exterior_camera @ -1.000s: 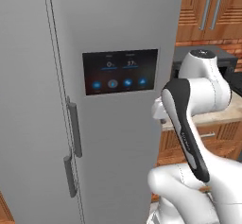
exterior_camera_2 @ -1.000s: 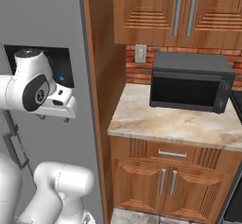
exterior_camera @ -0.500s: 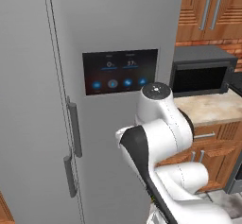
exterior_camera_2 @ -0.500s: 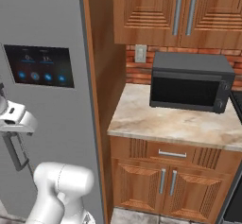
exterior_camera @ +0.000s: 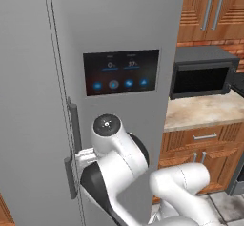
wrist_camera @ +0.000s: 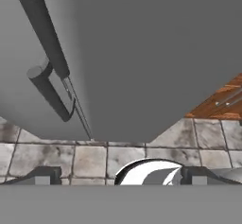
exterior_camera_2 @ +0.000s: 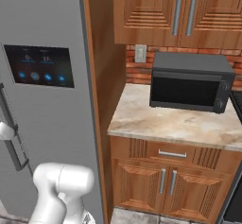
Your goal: Open the freezer door, pick up the ice cube tray from the freezer, and place it on the dining counter.
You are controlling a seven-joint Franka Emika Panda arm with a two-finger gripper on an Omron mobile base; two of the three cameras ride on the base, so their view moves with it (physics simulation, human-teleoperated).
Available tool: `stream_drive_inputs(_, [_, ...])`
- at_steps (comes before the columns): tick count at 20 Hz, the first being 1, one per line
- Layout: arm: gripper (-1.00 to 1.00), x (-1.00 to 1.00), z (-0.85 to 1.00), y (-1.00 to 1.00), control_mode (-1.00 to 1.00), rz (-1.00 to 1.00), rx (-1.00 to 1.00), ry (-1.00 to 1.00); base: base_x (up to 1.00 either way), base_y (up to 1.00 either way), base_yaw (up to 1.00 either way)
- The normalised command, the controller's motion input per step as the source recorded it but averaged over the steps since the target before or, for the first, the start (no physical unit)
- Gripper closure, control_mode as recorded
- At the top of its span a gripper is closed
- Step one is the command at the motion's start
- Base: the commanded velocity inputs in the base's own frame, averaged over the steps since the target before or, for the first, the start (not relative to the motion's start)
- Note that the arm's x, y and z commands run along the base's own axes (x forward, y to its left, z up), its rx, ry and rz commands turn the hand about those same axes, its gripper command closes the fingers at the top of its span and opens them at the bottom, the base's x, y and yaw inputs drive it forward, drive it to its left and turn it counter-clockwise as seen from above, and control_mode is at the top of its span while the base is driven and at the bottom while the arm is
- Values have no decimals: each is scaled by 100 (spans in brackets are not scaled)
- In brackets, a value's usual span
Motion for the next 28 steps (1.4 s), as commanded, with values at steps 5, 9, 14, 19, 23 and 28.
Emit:
stream_drive_inputs(5, [-100,10,-58,100,-100,8,0,-15,0,0,0])
stream_drive_inputs(9, [-100,0,-66,100,-100,9,-1,-16,0,0,0])
stream_drive_inputs(14, [-100,0,-58,62,-100,6,0,-24,0,0,0])
stream_drive_inputs(19, [-100,3,-53,26,-100,1,0,-34,0,0,0])
stream_drive_inputs(23, [-100,6,-54,1,-100,0,1,-34,0,0,0])
stream_drive_inputs(28, [-100,32,-36,-5,-100,0,8,-27,0,0,0])
